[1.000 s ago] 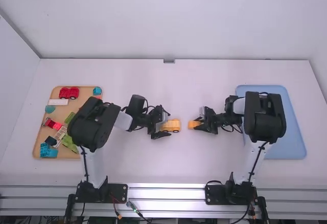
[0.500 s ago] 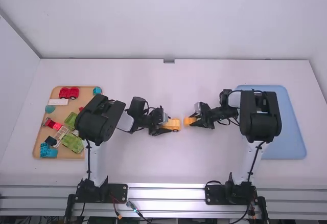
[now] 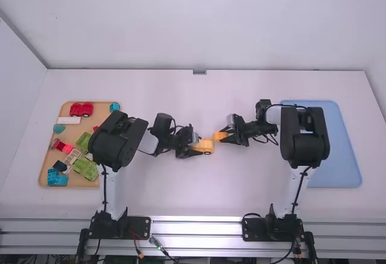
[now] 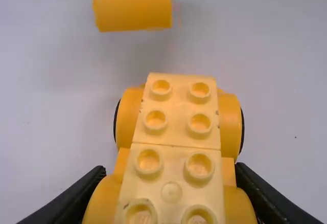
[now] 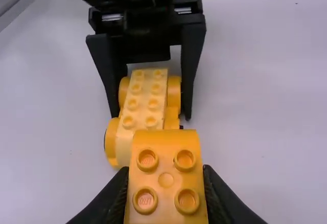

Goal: Assemble lego blocks to make yellow taxi

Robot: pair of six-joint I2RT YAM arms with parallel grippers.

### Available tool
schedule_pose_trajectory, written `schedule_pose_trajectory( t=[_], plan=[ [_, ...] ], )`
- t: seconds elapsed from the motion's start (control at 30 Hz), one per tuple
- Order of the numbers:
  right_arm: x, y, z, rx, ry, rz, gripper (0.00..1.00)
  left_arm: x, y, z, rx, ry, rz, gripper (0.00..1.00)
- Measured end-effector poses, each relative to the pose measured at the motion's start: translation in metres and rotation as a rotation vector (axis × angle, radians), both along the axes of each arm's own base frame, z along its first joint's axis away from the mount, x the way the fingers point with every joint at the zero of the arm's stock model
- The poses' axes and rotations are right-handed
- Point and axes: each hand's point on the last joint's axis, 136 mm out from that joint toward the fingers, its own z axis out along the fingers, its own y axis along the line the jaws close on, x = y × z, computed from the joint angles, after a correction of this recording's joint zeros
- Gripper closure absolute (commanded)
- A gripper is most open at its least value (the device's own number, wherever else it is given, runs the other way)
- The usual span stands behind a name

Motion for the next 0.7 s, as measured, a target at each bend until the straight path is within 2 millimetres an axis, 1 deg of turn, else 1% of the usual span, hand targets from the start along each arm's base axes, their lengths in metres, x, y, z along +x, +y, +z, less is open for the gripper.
schedule_pose_trajectory(
  t=[0.13, 0.23, 0.27, 0.37, 0.5, 0.57, 0.63, 0.7],
  plan=[
    [-0.003, 0.009, 0.002, -0.009, -0.006, 0.021, 0.77, 0.001, 0.0, 0.0, 0.001, -0.004, 0.002, 0.44],
    [0.0, 0.02, 0.009, -0.039, -0.085, 0.033, 0.76, 0.001, 0.0, 0.0, 0.002, -0.006, 0.003, 0.44],
    [0.0, 0.021, 0.009, -0.045, -0.095, 0.035, 0.76, 0.001, 0.0, 0.0, 0.002, -0.006, 0.003, 0.44],
    [0.009, 0.03, 0.015, -0.104, -0.204, -0.012, 0.76, 0.001, 0.0, 0.0, 0.002, -0.006, 0.003, 0.44],
    [0.009, 0.036, 0.023, -0.131, -0.277, -0.085, 0.76, 0.001, 0.0, 0.0, 0.002, -0.005, 0.003, 0.44],
    [0.007, 0.038, 0.024, -0.122, -0.284, -0.108, 0.77, 0.001, 0.0, 0.0, 0.002, -0.005, 0.003, 0.44],
    [0.005, 0.037, 0.022, -0.11, -0.268, -0.139, 0.85, 0.001, 0.0, 0.0, 0.002, -0.005, 0.003, 0.43],
    [-0.001, 0.036, 0.016, -0.103, -0.229, -0.161, 0.88, 0.001, 0.0, 0.0, 0.002, -0.006, 0.003, 0.43]
  ],
)
